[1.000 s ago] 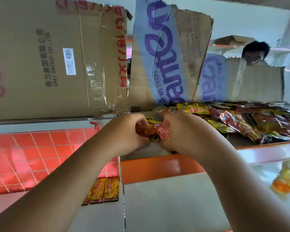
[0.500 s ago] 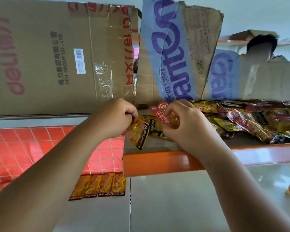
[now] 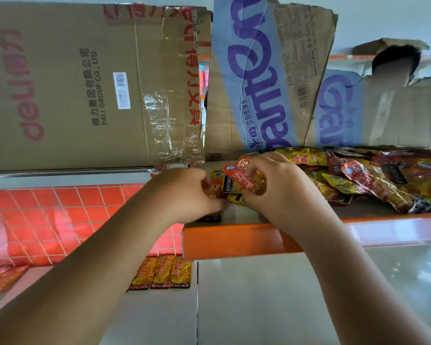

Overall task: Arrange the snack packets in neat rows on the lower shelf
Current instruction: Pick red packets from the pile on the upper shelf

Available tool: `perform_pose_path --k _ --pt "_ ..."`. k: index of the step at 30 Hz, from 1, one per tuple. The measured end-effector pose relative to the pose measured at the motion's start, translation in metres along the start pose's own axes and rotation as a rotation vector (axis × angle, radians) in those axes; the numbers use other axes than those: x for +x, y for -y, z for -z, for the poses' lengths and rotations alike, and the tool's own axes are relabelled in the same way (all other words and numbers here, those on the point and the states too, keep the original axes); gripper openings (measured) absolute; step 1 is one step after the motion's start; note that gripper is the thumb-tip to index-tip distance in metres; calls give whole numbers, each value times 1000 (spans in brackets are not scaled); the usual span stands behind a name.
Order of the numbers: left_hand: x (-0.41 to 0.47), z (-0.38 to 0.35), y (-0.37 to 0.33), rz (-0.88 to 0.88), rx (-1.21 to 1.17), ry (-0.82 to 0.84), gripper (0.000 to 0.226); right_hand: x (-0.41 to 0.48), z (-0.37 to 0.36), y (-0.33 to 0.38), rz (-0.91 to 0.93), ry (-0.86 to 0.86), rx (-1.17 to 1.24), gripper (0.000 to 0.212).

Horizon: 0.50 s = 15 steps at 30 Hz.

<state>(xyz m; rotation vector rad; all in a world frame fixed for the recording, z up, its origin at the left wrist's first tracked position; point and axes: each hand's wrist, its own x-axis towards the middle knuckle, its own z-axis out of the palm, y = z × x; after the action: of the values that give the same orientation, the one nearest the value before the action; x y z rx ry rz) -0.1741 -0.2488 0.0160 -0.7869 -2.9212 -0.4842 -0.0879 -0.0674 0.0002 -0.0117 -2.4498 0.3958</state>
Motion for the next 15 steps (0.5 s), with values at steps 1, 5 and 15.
perform_pose_path --k 1,5,15 --pt "-1 1 1 2 -55 23 46 0 0 0 0 3 -1 22" --pt "-11 6 10 20 -204 27 43 1 -1 -2 4 10 -11 24" --pt "-24 4 44 -135 -342 -21 33 -1 0 5 -4 5 -37 25"
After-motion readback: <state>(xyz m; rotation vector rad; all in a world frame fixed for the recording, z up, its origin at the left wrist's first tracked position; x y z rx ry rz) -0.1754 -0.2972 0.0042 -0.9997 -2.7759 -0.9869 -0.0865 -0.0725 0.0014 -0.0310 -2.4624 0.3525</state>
